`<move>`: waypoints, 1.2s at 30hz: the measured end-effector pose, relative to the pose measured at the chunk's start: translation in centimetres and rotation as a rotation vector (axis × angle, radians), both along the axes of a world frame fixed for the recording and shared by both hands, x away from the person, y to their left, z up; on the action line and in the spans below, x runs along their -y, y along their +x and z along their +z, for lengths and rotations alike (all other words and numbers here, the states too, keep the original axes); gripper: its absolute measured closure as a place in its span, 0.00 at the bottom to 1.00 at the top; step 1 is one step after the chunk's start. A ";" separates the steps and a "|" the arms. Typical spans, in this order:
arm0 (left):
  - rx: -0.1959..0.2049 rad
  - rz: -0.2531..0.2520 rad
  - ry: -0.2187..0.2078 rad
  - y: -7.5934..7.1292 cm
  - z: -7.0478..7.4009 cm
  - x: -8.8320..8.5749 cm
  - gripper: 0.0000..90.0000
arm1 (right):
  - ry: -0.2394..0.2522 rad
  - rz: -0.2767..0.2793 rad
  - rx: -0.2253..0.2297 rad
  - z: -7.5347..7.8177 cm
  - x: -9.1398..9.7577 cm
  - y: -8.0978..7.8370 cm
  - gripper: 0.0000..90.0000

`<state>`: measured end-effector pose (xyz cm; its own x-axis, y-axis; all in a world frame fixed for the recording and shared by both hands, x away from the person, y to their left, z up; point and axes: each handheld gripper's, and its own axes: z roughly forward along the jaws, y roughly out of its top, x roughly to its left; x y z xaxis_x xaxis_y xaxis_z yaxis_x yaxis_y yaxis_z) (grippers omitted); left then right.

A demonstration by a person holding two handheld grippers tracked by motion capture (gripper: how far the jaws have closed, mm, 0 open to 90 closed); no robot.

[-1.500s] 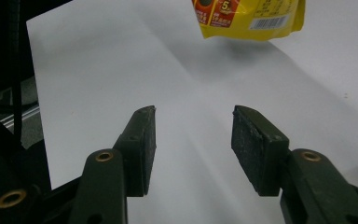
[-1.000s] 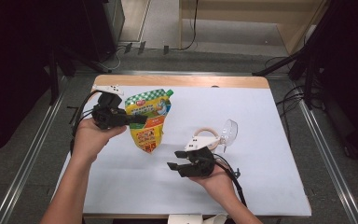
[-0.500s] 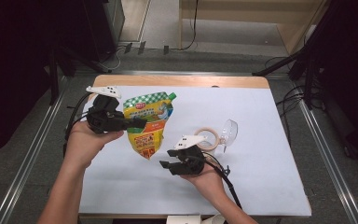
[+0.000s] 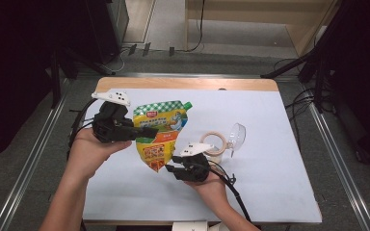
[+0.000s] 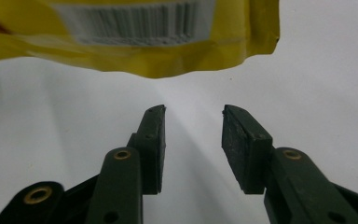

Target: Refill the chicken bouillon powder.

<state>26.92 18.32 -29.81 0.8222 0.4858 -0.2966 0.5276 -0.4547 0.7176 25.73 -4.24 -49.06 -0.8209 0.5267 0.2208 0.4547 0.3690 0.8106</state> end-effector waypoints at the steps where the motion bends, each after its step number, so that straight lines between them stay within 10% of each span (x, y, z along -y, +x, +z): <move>1: -0.001 -0.007 -0.004 -0.1 0.1 0.1 1.00 | 0.001 -0.007 0.000 -0.1 0.0 -0.1 0.71; 12: -0.069 -0.066 -0.036 -0.3 -0.2 1.3 1.00 | 0.061 -0.049 0.063 -0.3 0.4 -0.1 0.77; 17: -0.080 -0.016 -0.034 0.4 -1.0 1.3 1.00 | 0.014 -0.008 0.195 0.1 0.1 -1.2 0.76; 28: -0.063 0.017 -0.047 0.7 -1.8 2.7 0.97 | -0.051 0.033 0.248 0.4 -0.5 -2.3 0.75; 36: -0.055 0.038 -0.039 1.0 -2.6 3.2 0.94 | -0.054 0.042 0.194 0.3 -0.6 -2.5 0.76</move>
